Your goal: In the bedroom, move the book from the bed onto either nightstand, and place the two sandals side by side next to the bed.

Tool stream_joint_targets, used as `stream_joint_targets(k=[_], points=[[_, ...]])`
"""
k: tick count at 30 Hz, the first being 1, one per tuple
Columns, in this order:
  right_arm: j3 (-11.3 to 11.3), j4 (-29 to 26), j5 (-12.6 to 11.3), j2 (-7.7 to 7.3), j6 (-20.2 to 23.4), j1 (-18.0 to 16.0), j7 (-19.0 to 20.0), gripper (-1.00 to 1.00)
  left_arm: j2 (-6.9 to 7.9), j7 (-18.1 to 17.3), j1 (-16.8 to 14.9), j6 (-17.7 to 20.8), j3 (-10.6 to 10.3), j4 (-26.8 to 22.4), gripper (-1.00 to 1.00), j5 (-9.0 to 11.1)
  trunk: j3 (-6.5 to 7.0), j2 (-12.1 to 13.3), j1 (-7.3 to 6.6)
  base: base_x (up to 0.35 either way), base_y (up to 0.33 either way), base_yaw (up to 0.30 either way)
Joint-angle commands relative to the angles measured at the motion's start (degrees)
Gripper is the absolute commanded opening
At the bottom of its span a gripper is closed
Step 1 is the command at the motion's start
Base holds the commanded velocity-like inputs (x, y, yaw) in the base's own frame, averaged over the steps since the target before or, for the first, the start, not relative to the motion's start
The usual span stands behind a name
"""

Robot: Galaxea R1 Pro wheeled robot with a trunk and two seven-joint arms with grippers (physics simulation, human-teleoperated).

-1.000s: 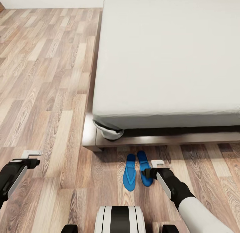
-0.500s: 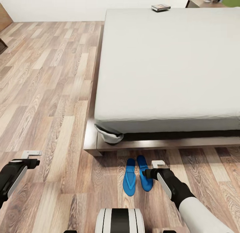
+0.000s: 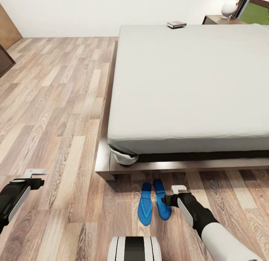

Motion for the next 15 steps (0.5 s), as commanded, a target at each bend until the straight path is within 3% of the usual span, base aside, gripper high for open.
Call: stream_joint_targets(k=[1, 9, 15], points=[[0.3, 0.7, -0.4, -0.17, 0.2, 0.0, -0.1, 1.00, 0.04, 0.5, 0.0, 0.2, -0.1, -0.1, 1.00, 0.6, 0.19, 0.0, -0.03, 0.000, 0.000, 0.000], [0.3, 6.5, -0.3, -0.82, -0.4, 0.1, -0.1, 1.00, 0.01, 0.5, 0.0, 0.2, -0.2, 0.0, 1.00, 0.6, 1.96, 0.1, -0.24, 0.000, 0.000, 0.000], [0.3, 10.0, -0.2, -2.37, -2.3, 0.4, -0.2, 1.00, 0.00, 0.5, 0.0, 0.3, -0.2, 0.0, 1.00, 0.5, 3.29, 0.2, -0.39, 0.000, 0.000, 0.000]])
